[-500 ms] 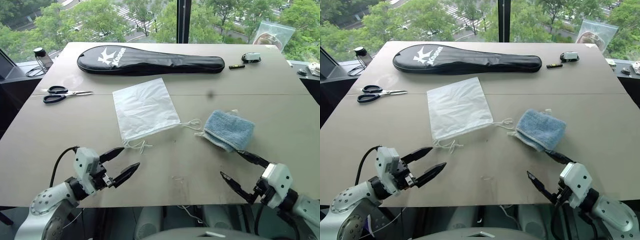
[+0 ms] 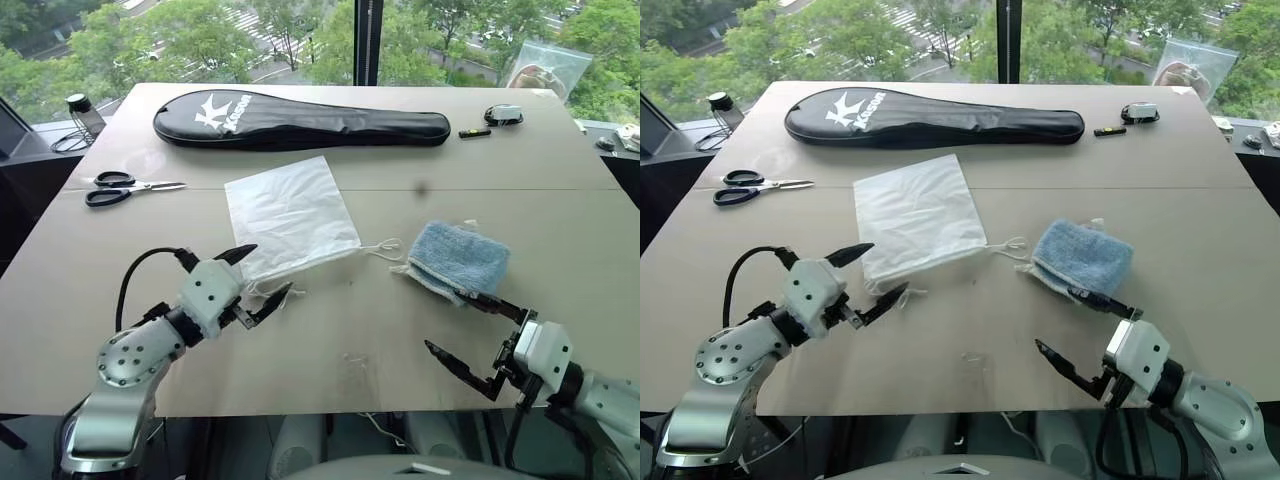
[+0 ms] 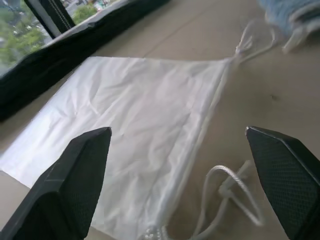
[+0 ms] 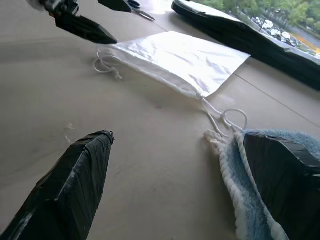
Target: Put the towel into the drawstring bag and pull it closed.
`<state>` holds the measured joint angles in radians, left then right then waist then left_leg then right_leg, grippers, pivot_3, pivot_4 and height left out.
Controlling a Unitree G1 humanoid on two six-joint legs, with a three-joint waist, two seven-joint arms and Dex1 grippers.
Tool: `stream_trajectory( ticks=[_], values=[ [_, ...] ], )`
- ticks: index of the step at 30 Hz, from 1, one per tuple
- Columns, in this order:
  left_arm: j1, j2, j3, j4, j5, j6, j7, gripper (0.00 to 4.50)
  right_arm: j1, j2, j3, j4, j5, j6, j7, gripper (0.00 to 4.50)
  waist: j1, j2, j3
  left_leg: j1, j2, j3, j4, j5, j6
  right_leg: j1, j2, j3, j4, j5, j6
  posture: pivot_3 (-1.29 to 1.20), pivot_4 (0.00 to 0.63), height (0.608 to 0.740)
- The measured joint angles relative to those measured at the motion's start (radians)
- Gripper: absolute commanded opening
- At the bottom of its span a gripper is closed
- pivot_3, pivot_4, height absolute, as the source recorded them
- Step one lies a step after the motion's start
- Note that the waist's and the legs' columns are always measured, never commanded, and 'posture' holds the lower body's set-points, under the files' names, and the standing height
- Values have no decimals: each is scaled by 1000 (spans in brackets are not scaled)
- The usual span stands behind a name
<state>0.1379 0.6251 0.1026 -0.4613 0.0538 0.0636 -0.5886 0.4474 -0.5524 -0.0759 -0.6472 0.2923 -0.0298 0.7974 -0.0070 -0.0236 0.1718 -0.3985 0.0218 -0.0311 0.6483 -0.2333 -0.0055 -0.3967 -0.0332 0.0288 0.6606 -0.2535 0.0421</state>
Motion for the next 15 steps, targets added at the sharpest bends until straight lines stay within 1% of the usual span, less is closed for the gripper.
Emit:
stream_trajectory(
  ticks=[2, 4, 7, 10, 15],
  values=[
    [-23, 0, -58, 9, 121, -46, 58, 4460, -11, -1, 4, 0, -4, 2, -2, 4500, 0, 0, 0, 0, 0, 0, 0, 0, 0, 0, 0, 0, 0, 0, 0, 0, 150, 740],
    [-58, -1, -112, 68, 227, -110, 119, 4460, -29, -1, 16, 1, -14, 6, -11, 4500, 0, 0, 0, 1, 0, 0, 0, 0, 0, 0, 0, 0, 0, 0, 0, 0, 150, 740],
    [-92, -15, -164, 156, 329, -175, 189, 4460, -56, -1, 32, 1, -22, 24, -25, 4500, -2, 0, 0, 1, 1, 0, 0, 0, 0, 0, 0, 0, 1, 0, 0, 0, 150, 740],
    [-104, -28, -193, 205, 388, -213, 242, 4460, -70, -2, 45, -3, -29, 49, -42, 4500, -2, 0, 0, 0, 1, 0, 0, 0, 0, 0, 0, -1, 1, 0, 0, 0, 150, 740],
    [-133, -42, -192, 250, 416, -249, 286, 4460, -74, -13, 51, -10, -31, 71, -53, 4500, 0, 0, 0, 0, 1, 0, 0, 0, 0, 0, -1, -1, 1, 0, 1, 0, 150, 740]
  ],
)
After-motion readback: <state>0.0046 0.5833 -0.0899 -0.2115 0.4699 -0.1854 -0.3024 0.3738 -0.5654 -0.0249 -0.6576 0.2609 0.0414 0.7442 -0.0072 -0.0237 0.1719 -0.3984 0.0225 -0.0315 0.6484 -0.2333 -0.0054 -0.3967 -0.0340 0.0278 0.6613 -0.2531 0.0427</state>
